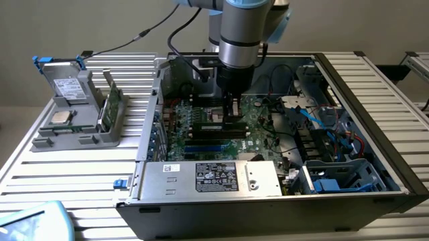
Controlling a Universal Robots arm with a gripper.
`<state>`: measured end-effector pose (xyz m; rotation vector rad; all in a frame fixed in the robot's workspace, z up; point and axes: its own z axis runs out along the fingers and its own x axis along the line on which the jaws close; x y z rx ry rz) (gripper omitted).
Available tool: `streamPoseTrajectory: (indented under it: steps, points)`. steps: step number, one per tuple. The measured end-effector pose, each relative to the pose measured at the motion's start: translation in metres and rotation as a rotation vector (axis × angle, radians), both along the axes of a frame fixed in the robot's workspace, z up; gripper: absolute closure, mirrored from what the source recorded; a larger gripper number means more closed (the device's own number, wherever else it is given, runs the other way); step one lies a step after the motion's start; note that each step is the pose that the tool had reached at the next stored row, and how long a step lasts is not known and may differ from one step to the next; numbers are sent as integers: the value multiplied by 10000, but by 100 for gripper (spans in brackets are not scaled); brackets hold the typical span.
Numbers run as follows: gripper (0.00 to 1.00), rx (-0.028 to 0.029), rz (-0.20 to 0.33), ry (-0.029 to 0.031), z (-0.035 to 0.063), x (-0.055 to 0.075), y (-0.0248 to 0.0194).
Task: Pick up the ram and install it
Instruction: 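Insert the ram into the slot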
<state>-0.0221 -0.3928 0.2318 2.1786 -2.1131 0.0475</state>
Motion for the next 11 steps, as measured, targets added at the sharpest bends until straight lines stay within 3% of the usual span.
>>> streamPoseTrajectory:
  steps: [6, 9, 11]
  points:
    - [86, -25, -2, -1, -25, 0, 0]
    - [86, -125, -1, 0, -39, 0, 2]
    - [86, -138, 0, 2, -41, 0, 3]
